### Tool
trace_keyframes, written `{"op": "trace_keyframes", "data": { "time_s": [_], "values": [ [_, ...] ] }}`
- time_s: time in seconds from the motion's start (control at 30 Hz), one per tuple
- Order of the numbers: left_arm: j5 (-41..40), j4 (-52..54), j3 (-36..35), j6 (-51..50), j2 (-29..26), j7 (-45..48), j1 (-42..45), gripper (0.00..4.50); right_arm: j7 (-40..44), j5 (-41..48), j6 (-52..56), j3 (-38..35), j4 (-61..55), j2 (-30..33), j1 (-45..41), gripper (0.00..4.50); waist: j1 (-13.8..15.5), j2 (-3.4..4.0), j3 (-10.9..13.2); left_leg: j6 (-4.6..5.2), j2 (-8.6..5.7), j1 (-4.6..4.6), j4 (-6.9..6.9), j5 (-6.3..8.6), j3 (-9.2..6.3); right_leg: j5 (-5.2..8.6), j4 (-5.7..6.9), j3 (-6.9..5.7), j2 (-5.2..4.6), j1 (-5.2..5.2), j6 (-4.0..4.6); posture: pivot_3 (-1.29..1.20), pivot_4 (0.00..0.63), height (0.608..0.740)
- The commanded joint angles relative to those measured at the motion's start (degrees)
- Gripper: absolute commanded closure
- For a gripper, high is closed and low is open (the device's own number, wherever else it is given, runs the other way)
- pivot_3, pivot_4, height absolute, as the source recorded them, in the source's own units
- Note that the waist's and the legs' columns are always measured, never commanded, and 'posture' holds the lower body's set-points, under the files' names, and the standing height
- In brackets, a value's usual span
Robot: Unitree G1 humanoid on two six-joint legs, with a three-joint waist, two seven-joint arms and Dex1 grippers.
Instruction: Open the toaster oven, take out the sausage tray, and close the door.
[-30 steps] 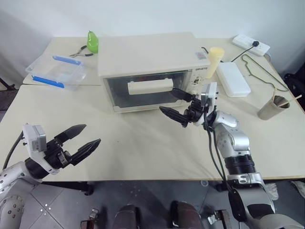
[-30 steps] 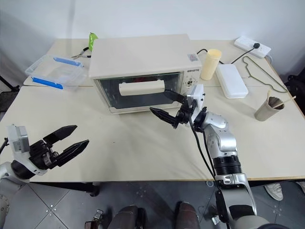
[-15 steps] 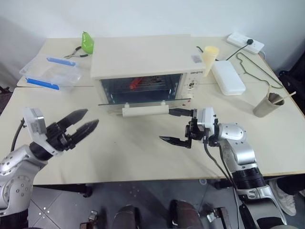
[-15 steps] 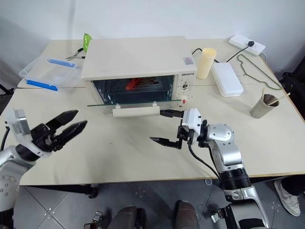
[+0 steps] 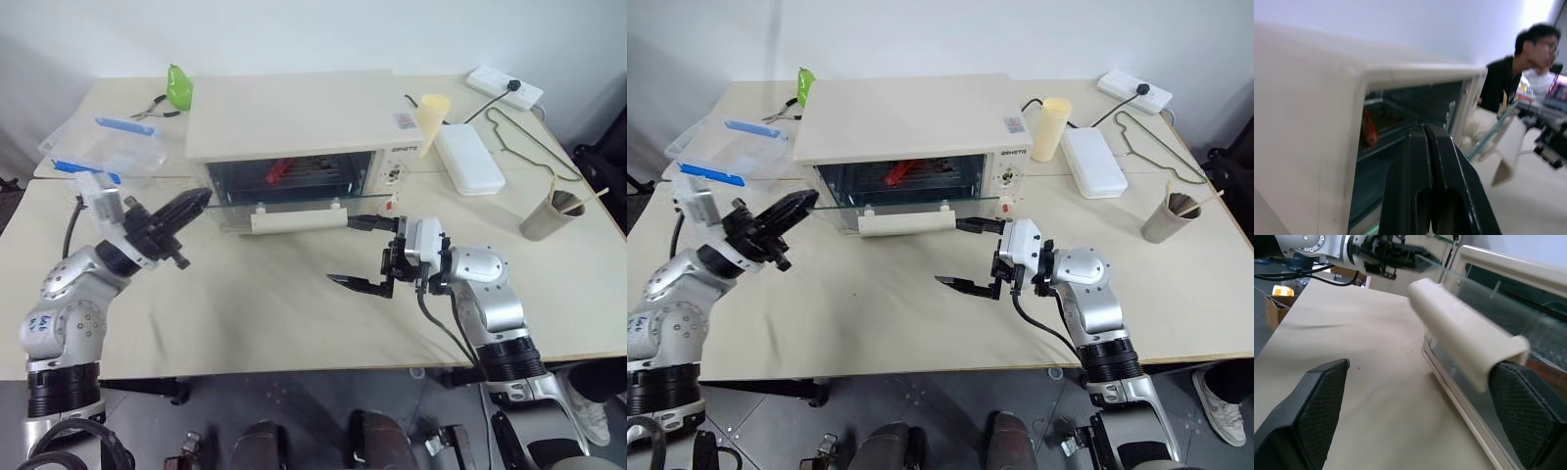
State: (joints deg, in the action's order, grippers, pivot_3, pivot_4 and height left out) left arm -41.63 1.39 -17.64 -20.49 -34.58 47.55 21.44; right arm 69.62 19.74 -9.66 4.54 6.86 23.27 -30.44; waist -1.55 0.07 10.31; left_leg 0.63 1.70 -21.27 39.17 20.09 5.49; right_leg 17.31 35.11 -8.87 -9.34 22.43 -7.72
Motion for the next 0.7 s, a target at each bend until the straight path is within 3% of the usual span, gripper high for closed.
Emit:
{"op": "trace_keyframes", "data": {
  "time_s": [0.03, 0.4, 0.53, 0.7],
  "values": [
    [2.3, 0.6, 2.8, 1.5, 0.1, 3.0, 0.8, 4.47, -0.3, 0.2, -0.9, -0.4, -2.3, 1.0, 0.4, 0.00, 0.2, -0.01, 0.0, 0.00, -0.02, -0.02, 0.02, 0.00, 0.00, 0.00, 0.00, -0.02, -0.01, -0.02, 0.00, 0.00, 0.150, 0.740],
    [8.8, -1.6, 7.9, 5.3, 0.9, 7.1, -2.4, 4.47, -4.2, -1.9, -3.8, -10.5, -6.0, 14.5, 21.9, 0.00, 2.7, -0.09, 0.0, 0.04, -0.05, -0.07, 0.06, -0.01, 0.37, -0.01, -0.14, -0.07, -0.02, -0.10, -0.02, 0.00, 0.150, 0.740],
    [14.1, -3.3, 10.0, 8.0, 1.5, 4.7, -3.6, 4.47, -7.4, -2.4, -3.8, -14.1, -6.7, 16.7, 23.5, 0.00, 2.0, -0.09, 0.0, 0.01, 0.01, 0.10, 0.06, -0.15, 0.50, 0.01, -0.09, 0.06, -0.02, -0.12, 0.03, 0.00, 0.150, 0.740],
    [20.9, -5.7, 13.1, 13.4, 2.8, 2.9, -4.8, 4.47, -13.4, -6.7, -3.5, -12.5, -10.1, 16.5, 16.4, 0.00, 1.3, -0.09, 0.0, 0.01, 0.01, 0.08, 0.05, -0.15, 0.45, 0.00, -0.04, 0.24, -0.02, 0.03, 0.03, 0.00, 0.150, 0.740]
  ]
}}
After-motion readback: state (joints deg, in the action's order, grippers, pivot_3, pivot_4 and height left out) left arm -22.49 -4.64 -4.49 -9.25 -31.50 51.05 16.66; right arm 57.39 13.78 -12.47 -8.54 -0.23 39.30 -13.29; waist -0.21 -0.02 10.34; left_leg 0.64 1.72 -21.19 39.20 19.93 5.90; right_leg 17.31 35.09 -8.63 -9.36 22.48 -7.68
